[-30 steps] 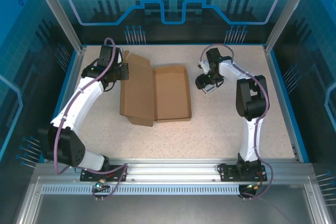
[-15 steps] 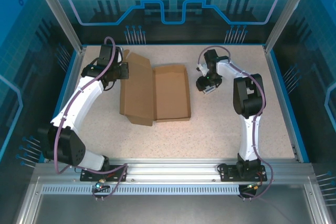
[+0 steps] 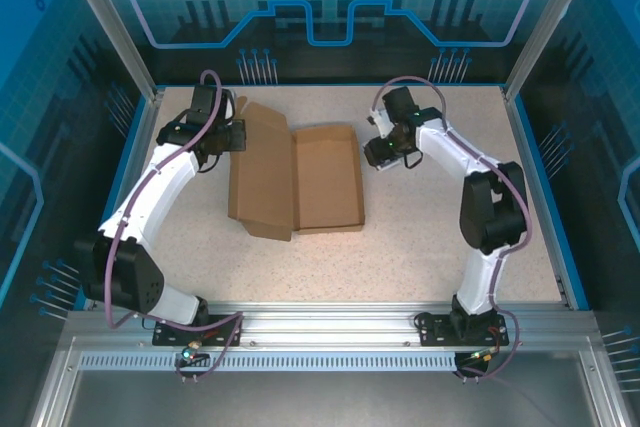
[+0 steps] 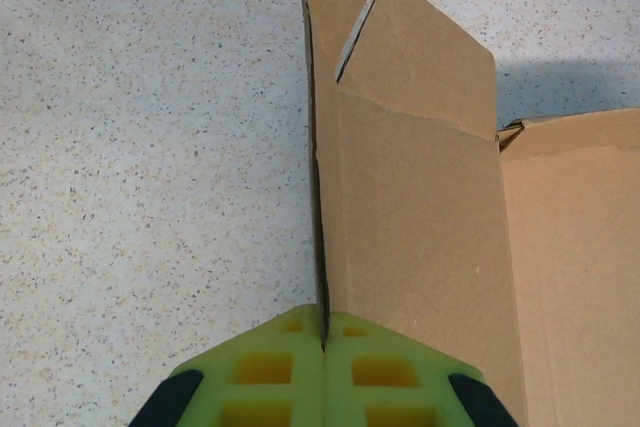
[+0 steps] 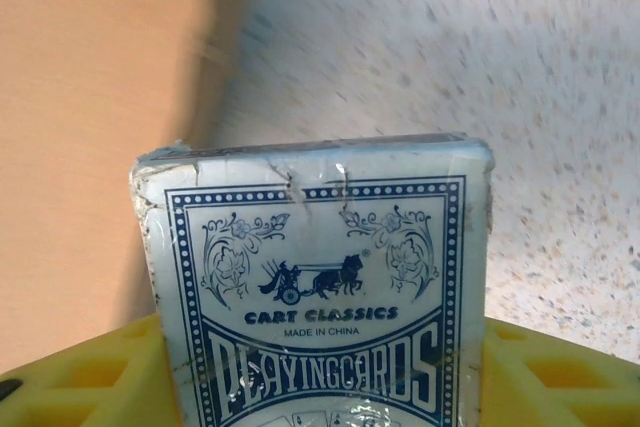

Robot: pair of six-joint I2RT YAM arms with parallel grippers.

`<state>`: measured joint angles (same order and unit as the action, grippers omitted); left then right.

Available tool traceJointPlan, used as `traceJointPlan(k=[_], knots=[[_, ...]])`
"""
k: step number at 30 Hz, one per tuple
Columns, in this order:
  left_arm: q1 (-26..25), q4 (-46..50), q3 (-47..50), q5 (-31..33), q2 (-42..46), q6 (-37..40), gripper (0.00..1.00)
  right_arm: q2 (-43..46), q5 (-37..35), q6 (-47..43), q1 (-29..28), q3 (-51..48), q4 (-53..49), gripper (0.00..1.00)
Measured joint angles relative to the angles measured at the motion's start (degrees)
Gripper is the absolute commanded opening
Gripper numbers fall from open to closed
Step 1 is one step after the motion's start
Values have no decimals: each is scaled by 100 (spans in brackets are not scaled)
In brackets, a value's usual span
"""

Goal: Fold the paper box

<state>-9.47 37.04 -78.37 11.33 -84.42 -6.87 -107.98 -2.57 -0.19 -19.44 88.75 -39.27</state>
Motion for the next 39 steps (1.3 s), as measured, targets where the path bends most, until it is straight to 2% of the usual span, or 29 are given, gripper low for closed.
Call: traceJointPlan(k=[5, 11, 17, 22, 30, 39], knots=[[0, 2, 0, -2, -42, 0, 0, 94, -164, 352, -857, 151, 186, 49], [0, 2, 0, -24, -57, -2, 0, -822, -433, 540, -1478, 905, 136, 49], [0, 4, -4, -37, -68, 0, 0, -1585, -667, 605, -1543, 1388, -39, 55], [0, 48, -103, -42, -177, 0, 0, -1875, -793, 603, -1545, 1578, -177, 60], [0, 179, -348, -39, -564, 52, 0, -1899, -820, 531, -1545, 1711, -273, 71], [0, 332, -474, -61, -748, 103, 0, -1810, -813, 446, -1545, 1705, -273, 75]])
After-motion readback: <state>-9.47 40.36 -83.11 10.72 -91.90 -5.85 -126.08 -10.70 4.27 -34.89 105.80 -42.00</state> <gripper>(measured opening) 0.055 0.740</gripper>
